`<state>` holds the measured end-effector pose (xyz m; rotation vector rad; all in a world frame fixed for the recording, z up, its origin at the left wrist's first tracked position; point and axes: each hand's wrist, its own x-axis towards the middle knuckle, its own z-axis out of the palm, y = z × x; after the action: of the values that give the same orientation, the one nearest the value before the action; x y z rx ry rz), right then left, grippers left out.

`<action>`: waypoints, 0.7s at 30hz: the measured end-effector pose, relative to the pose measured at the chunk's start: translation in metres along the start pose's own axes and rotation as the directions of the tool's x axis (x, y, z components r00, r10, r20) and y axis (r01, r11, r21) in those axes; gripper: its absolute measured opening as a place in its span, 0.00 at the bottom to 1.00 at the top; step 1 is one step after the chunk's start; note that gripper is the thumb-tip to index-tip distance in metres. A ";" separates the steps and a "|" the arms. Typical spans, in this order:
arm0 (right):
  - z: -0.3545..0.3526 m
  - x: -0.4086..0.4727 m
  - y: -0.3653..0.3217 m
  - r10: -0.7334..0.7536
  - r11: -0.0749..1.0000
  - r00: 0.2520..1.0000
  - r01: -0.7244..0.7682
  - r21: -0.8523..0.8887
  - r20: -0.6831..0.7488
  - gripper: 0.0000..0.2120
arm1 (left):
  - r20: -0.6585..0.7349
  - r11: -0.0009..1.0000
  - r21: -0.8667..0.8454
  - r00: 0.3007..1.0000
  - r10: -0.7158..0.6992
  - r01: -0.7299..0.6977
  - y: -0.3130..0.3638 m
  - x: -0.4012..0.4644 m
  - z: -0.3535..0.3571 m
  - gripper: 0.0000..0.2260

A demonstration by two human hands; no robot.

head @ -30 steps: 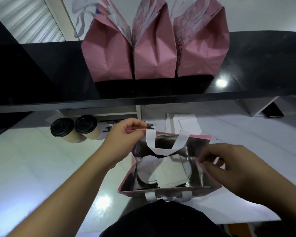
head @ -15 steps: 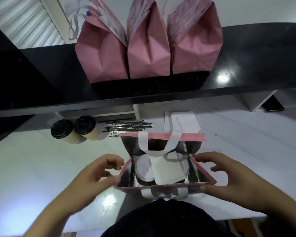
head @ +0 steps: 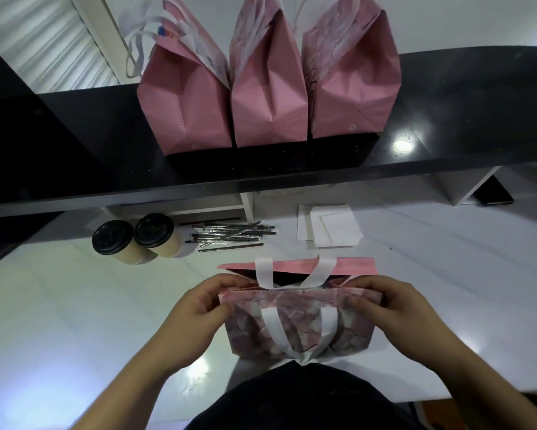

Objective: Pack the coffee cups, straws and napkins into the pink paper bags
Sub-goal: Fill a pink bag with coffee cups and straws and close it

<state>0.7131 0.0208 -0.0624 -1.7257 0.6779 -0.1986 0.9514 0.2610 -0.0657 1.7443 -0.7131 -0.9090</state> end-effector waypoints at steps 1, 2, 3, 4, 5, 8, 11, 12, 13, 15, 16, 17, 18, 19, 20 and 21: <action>0.001 0.001 0.000 0.022 0.999 1.000 -0.021 0.035 -0.012 0.10 | -0.034 0.999 -0.030 0.999 -0.016 0.015 -0.004 0.002 0.001 0.13; 0.002 0.002 0.000 0.046 0.997 0.998 -0.043 0.067 -0.032 0.12 | -0.077 0.998 -0.053 0.997 -0.032 0.028 -0.007 0.004 0.001 0.12; 0.002 0.004 -0.001 0.077 0.993 0.995 -0.071 0.092 -0.058 0.14 | -0.127 0.997 -0.062 0.991 -0.049 0.041 -0.008 0.006 0.001 0.12; 0.001 0.006 0.000 0.108 0.989 0.990 -0.099 0.105 -0.085 0.18 | -0.172 0.997 -0.052 0.984 -0.057 0.049 -0.009 0.008 0.001 0.15; 0.000 0.008 0.000 0.128 0.987 0.986 -0.117 0.107 -0.108 0.23 | -0.200 0.999 -0.026 0.978 -0.052 0.048 -0.009 0.010 0.001 0.18; -0.004 0.014 0.000 0.066 0.996 0.986 -0.073 -0.041 -0.155 0.31 | -0.195 0.986 0.167 0.980 0.040 -0.007 -0.003 0.016 -0.004 0.29; -0.005 0.017 -0.003 -0.124 0.938 0.975 0.054 -0.342 -0.187 0.17 | -0.184 0.929 0.361 0.969 0.162 -0.087 0.003 0.021 -0.008 0.22; -0.006 0.017 -0.005 -0.178 0.907 0.967 0.090 -0.412 -0.182 0.14 | -0.176 0.913 0.393 0.966 0.189 -0.107 0.005 0.022 -0.009 0.18; -0.006 0.018 -0.005 -0.224 0.880 0.959 0.123 -0.459 -0.171 0.11 | -0.163 0.907 0.404 0.967 0.197 -0.117 0.007 0.023 -0.009 0.16; -0.007 0.019 -0.005 -0.287 0.836 0.946 0.171 -0.521 -0.150 0.10 | -0.127 0.903 0.409 0.972 0.196 -0.129 0.011 0.025 -0.007 0.16; -0.007 0.019 -0.004 -0.305 0.821 0.941 0.182 -0.541 -0.147 0.11 | -0.117 0.893 0.427 0.971 0.207 -0.139 0.013 0.026 -0.006 0.18; -0.006 0.019 -0.003 -0.322 0.807 0.935 0.191 -0.558 -0.146 0.12 | -0.109 0.880 0.452 0.969 0.220 -0.149 0.013 0.026 -0.004 0.19; -0.006 0.019 -0.002 -0.341 0.792 0.930 0.204 -0.576 -0.140 0.13 | -0.104 0.869 0.471 0.968 0.227 -0.153 0.013 0.027 -0.003 0.20; -0.005 0.019 -0.002 -0.364 0.770 0.923 0.223 -0.597 -0.125 0.13 | -0.103 0.864 0.481 0.968 0.227 -0.152 0.013 0.027 -0.002 0.21; -0.004 0.020 -0.001 -0.386 0.746 0.917 0.245 -0.619 -0.101 0.13 | -0.099 0.858 0.491 0.969 0.227 -0.151 0.014 0.028 -0.001 0.21; -0.003 0.020 0.000 -0.401 0.726 0.913 0.264 -0.635 -0.079 0.14 | -0.087 0.846 0.509 0.968 0.235 -0.160 0.016 0.028 -0.001 0.21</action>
<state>0.7282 0.0075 -0.0663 -2.4932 0.6115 -0.4616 0.9668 0.2341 -0.0576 2.1131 -1.0788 -0.4654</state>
